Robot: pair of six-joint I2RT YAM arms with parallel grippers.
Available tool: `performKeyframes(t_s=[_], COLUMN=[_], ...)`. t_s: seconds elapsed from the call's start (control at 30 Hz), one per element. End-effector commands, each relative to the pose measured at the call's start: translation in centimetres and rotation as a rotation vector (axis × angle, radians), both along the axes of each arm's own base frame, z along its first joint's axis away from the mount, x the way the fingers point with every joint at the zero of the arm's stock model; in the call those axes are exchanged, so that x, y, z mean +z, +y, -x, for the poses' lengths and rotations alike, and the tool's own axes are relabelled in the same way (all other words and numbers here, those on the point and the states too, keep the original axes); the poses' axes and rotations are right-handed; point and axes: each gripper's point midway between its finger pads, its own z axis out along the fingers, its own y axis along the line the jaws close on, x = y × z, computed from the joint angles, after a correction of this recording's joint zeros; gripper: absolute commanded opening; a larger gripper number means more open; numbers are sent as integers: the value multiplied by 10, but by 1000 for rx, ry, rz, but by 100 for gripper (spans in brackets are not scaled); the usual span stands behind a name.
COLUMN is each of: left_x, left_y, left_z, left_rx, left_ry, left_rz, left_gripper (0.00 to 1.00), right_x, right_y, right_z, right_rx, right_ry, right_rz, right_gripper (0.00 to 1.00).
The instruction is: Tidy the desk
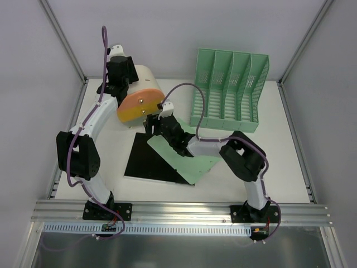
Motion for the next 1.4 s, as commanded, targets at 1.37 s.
performKeyframes(t_s=[1.37], left_x=[-33], left_y=[-171], left_z=[227], left_rx=[-649], left_ry=[233], left_rz=[113], left_gripper=[89], right_x=[-50], right_y=[-300], right_z=[202], right_rx=[-562], right_ry=[560], right_rz=[-525], right_gripper=[74])
